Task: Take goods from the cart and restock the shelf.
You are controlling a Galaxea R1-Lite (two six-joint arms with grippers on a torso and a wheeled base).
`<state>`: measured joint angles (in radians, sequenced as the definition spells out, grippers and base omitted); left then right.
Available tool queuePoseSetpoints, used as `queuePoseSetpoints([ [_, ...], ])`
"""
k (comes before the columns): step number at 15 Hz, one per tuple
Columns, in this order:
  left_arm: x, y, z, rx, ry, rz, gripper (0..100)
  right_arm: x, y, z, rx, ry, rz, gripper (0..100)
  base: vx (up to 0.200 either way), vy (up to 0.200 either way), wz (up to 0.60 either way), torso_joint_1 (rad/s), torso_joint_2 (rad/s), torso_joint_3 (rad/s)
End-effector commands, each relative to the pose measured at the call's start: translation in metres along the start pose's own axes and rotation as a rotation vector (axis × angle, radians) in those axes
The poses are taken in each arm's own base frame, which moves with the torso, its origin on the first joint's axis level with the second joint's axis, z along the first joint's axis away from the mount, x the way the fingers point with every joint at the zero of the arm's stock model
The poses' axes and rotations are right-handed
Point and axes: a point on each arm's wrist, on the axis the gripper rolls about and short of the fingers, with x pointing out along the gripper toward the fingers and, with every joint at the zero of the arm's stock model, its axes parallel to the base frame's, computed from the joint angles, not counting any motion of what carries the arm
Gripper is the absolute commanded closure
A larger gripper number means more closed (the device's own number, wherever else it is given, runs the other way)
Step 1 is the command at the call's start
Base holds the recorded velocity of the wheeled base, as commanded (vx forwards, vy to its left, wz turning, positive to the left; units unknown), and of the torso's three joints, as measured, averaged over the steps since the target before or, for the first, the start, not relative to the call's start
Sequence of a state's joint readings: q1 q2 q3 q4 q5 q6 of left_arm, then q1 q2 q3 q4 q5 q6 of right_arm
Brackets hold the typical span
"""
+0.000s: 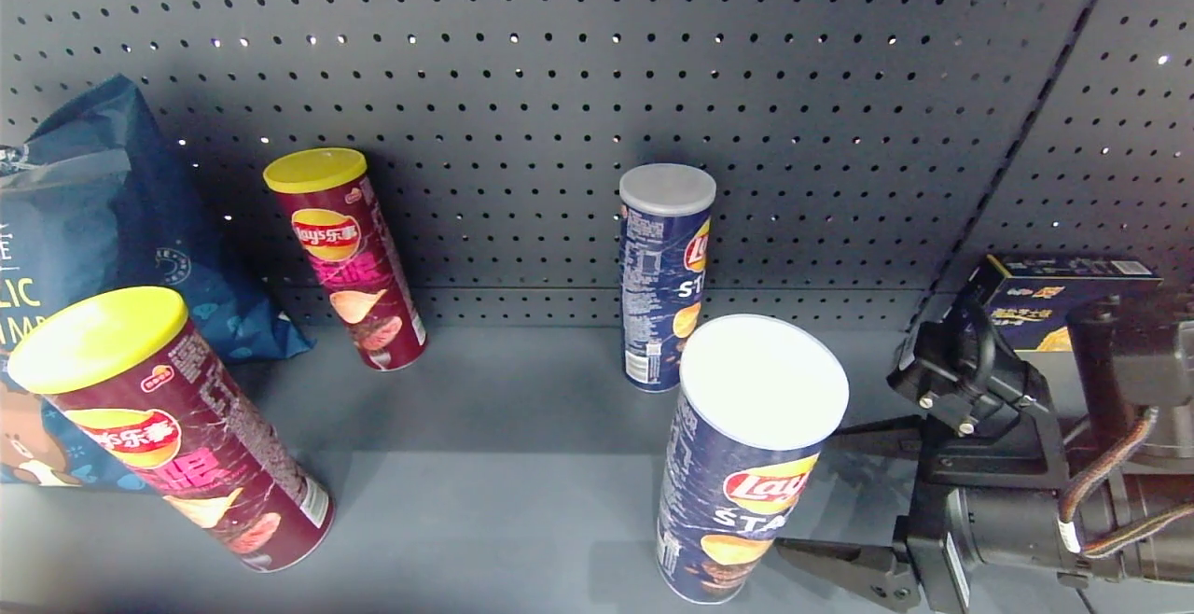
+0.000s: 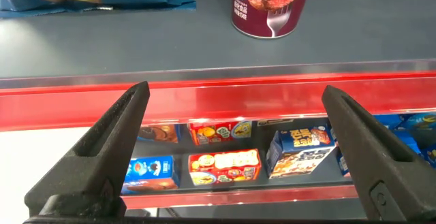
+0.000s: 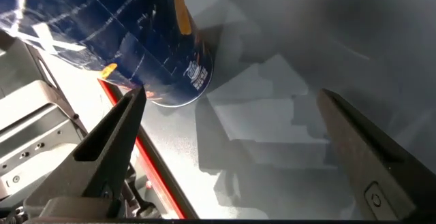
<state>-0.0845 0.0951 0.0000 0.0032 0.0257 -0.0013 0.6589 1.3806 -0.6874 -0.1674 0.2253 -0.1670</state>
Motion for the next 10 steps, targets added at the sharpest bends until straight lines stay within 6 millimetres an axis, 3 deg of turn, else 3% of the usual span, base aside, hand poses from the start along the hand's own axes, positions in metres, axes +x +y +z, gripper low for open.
queuePoseSetpoints([
  [1,0.000,0.000,0.000,0.000,0.001,0.000,0,-0.001,0.000,0.001,0.000,-0.005,-0.003,0,0.000,0.000,0.00,0.000,0.00,0.000],
  [10,0.000,0.000,0.000,0.000,0.001,0.000,0,0.010,-0.001,0.010,-0.009,-0.006,0.011,0,0.000,0.000,0.00,0.000,0.00,0.000],
])
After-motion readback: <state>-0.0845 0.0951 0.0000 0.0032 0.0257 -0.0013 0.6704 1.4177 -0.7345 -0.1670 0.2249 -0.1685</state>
